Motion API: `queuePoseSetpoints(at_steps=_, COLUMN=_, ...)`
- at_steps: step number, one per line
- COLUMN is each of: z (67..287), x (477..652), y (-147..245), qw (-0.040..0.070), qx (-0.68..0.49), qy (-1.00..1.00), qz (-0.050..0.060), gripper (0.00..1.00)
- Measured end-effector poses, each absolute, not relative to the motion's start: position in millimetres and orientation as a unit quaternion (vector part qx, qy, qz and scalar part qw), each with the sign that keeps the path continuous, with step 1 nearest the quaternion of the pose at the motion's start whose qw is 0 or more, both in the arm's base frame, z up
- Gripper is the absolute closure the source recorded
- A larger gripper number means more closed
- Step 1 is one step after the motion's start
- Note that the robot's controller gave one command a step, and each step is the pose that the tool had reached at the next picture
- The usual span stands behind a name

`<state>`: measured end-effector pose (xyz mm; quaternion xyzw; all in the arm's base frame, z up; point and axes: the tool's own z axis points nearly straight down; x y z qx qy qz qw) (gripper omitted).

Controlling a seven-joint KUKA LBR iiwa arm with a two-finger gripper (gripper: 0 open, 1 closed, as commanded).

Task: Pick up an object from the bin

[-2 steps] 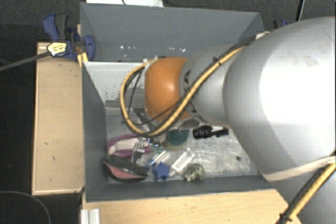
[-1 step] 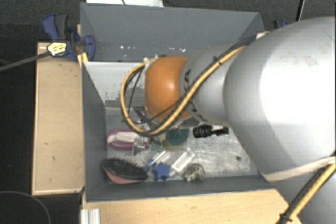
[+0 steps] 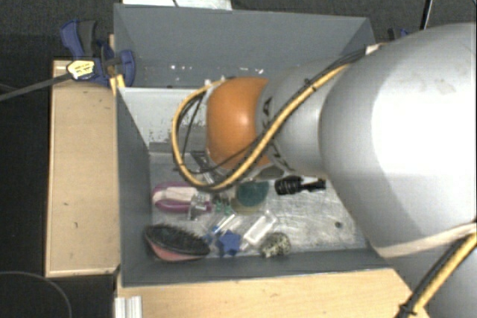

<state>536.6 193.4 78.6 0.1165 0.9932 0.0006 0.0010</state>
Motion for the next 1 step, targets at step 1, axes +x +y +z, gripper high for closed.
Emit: queuePoseSetpoints(at_steps=1, z=139.6, x=538.0, y=193.5, qw=0.003, qx=0.116, qy=0.993, qz=0.001, gripper=1.0)
